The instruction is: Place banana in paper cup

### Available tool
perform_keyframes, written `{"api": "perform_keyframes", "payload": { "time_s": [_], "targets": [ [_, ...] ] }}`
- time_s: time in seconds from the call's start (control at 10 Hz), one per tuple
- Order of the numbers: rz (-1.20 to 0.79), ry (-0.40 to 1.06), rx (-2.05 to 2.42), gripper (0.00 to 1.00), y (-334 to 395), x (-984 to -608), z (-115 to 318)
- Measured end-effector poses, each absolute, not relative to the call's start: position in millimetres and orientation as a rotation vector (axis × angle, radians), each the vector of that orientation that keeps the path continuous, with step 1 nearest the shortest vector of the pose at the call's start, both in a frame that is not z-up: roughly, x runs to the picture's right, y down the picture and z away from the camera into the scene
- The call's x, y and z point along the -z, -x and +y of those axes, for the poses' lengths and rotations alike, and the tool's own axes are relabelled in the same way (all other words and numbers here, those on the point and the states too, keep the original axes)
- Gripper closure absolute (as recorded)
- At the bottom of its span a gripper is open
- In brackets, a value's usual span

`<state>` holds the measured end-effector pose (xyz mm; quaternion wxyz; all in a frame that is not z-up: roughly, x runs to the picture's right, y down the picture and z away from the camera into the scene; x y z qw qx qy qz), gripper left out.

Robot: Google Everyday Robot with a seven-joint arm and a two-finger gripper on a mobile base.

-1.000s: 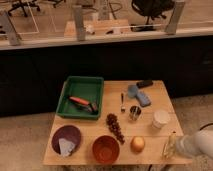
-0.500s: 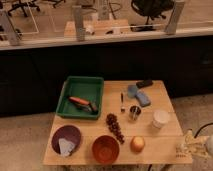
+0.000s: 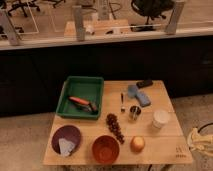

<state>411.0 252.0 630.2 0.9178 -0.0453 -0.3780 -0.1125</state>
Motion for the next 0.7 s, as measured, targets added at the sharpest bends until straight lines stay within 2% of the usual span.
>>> {"api": "perform_keyframes", "payload": {
  "time_s": [0.7],
  "targets": [
    [-1.155, 0.167, -0.059, 1.0, -375.4, -629.3, 227.7]
  ]
}}
